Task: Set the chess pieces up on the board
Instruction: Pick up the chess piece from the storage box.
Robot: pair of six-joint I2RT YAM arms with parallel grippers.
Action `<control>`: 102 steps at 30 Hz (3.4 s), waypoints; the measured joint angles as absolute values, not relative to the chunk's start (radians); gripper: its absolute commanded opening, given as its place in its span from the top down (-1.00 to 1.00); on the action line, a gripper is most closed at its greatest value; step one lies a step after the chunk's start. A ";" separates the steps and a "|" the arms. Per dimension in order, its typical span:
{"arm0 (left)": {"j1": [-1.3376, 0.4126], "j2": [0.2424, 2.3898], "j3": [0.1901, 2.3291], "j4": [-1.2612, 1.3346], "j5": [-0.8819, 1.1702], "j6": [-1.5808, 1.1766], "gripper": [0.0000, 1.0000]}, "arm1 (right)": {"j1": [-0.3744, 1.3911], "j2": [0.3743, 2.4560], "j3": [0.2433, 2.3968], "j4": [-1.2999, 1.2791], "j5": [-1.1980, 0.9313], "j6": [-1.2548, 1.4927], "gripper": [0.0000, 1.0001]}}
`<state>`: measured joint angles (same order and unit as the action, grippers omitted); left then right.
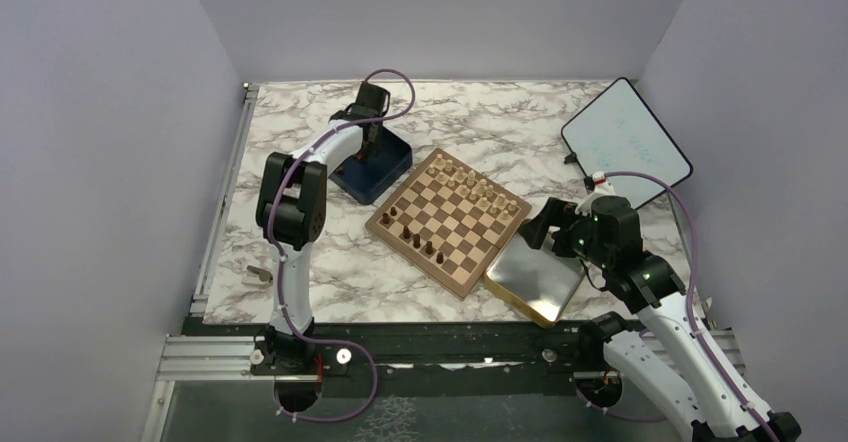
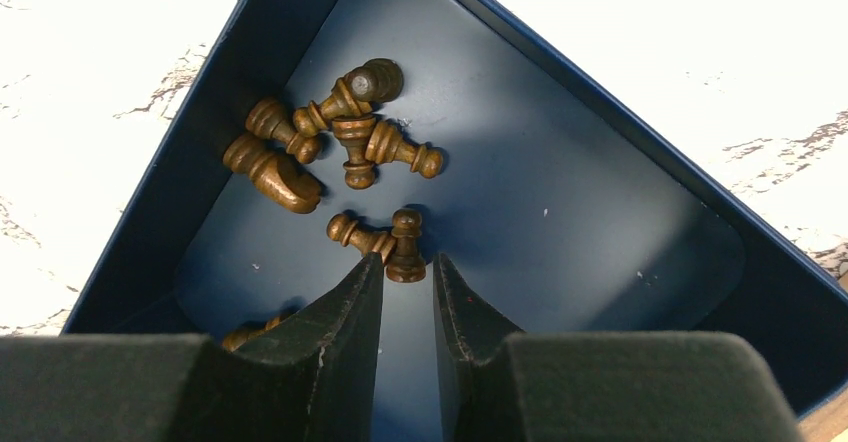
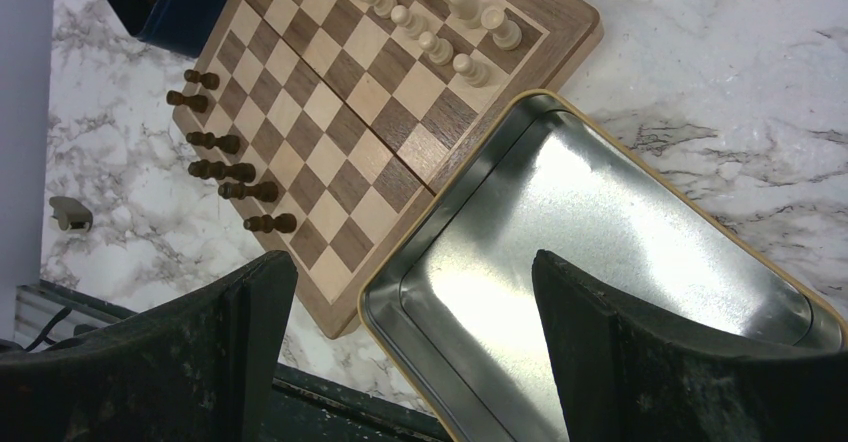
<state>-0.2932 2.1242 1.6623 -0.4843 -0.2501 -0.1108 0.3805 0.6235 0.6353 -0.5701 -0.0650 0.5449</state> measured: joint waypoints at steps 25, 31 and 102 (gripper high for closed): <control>-0.281 2.173 1.673 -0.452 -0.250 -0.108 0.38 | 0.381 0.630 0.635 -0.570 -0.064 0.545 -0.87; -0.281 2.173 1.673 -0.453 -0.249 -0.111 0.34 | 0.381 0.630 0.635 -0.570 -0.064 0.545 -0.87; -0.281 2.179 1.678 -0.517 -0.181 -0.130 0.40 | 0.381 0.627 0.635 -0.570 -0.064 0.545 -0.87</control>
